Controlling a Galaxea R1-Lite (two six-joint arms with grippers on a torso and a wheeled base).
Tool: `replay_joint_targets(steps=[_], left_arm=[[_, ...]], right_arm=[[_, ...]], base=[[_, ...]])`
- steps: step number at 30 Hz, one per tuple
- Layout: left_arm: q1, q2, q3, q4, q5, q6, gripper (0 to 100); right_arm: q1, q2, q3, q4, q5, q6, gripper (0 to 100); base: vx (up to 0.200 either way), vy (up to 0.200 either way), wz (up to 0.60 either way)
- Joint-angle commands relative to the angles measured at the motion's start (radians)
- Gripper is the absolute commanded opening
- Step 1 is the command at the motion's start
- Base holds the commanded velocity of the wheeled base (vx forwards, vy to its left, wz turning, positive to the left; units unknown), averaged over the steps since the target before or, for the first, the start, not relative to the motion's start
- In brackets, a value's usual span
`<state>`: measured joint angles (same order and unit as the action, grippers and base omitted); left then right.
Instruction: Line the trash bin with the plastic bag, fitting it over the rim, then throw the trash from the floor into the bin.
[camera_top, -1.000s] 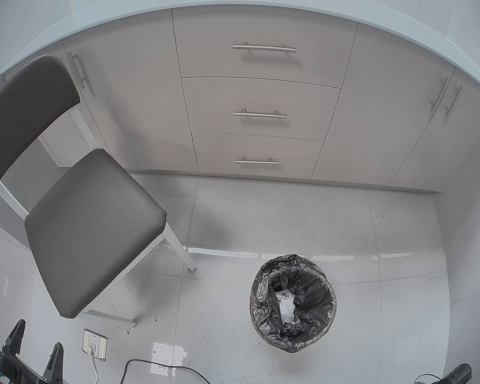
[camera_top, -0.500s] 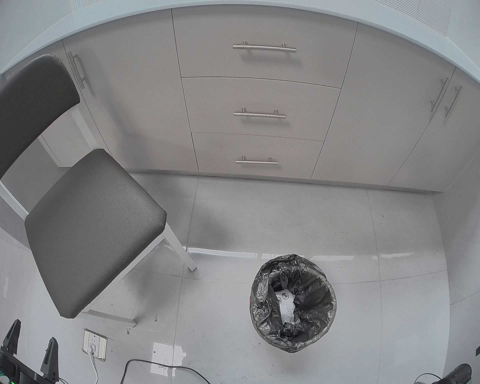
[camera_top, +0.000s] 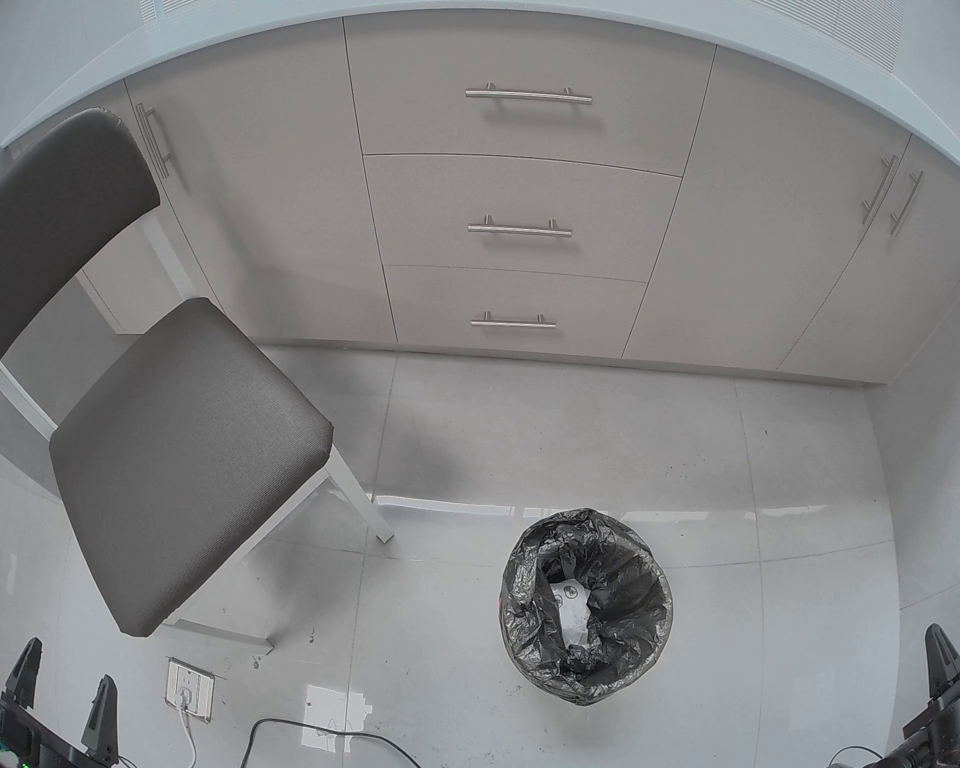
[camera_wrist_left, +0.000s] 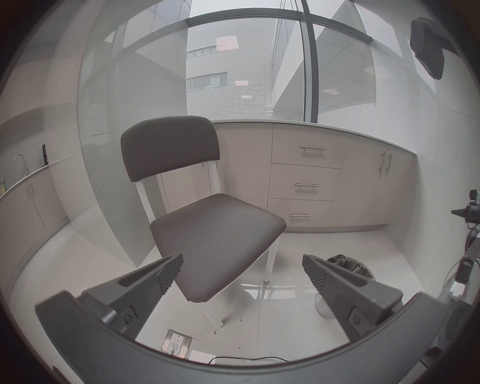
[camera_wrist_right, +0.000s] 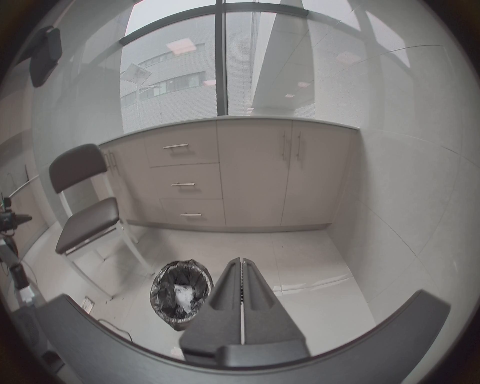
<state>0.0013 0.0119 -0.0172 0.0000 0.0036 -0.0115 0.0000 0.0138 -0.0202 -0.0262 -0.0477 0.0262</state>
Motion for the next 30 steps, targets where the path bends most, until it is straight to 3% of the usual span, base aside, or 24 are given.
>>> replay_joint_targets(steps=[1, 30], left_arm=[[0.0, -0.012, 0.017, -0.002, -0.001, -0.001, 100], [0.0, -0.012, 0.017, -0.002, -0.001, -0.001, 100]], right_arm=[[0.002, -0.014, 0.017, 0.032, 0.04, -0.045, 0], [0.003, -0.014, 0.017, 0.034, 0.042, -0.026, 0]], base=[[0.0, 0.0, 0.0], [0.0, 0.0, 0.0]])
